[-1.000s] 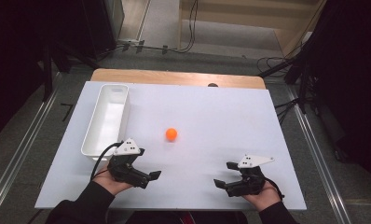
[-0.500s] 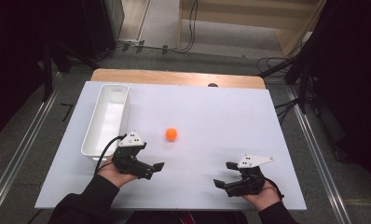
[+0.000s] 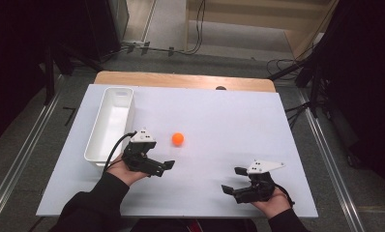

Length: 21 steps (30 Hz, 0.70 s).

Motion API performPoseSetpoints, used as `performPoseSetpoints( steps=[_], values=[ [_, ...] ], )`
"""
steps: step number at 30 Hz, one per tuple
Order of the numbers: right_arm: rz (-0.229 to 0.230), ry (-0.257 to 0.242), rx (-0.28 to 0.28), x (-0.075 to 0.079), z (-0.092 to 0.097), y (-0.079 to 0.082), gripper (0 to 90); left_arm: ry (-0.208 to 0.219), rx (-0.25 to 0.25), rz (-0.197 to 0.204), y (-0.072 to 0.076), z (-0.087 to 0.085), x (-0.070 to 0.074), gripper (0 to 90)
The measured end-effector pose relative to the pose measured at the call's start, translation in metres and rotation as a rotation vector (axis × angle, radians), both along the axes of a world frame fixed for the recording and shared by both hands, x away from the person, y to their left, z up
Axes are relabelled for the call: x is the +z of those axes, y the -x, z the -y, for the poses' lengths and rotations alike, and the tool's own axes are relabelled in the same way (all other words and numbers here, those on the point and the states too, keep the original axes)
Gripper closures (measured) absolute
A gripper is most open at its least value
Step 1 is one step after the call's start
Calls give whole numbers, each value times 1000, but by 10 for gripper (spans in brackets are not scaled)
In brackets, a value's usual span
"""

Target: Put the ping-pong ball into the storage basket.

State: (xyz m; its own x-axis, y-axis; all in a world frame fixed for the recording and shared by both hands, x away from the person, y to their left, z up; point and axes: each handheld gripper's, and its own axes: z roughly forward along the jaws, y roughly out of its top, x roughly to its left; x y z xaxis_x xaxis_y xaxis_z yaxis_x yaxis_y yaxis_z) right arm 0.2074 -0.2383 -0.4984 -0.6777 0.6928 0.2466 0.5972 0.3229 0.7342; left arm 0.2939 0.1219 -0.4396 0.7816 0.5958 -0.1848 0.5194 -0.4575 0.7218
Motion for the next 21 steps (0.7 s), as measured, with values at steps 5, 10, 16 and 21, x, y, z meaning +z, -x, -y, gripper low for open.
performPoseSetpoints(
  steps=[5, 10, 16, 21],
  values=[
    [7, -4, -12, 1, 2, 0, 126, 6, 5, -1, -6, 3, 1, 15],
    [2, -11, -22, 1, 5, 0, 127, -1, 3, 3, -11, 5, 2, 15],
    [5, -12, -22, 2, 5, 0, 126, 13, 2, 5, -20, 9, 0, 15],
    [10, -11, -22, 2, 5, 0, 127, 31, -15, 4, -25, 11, -2, 15]
  ],
)
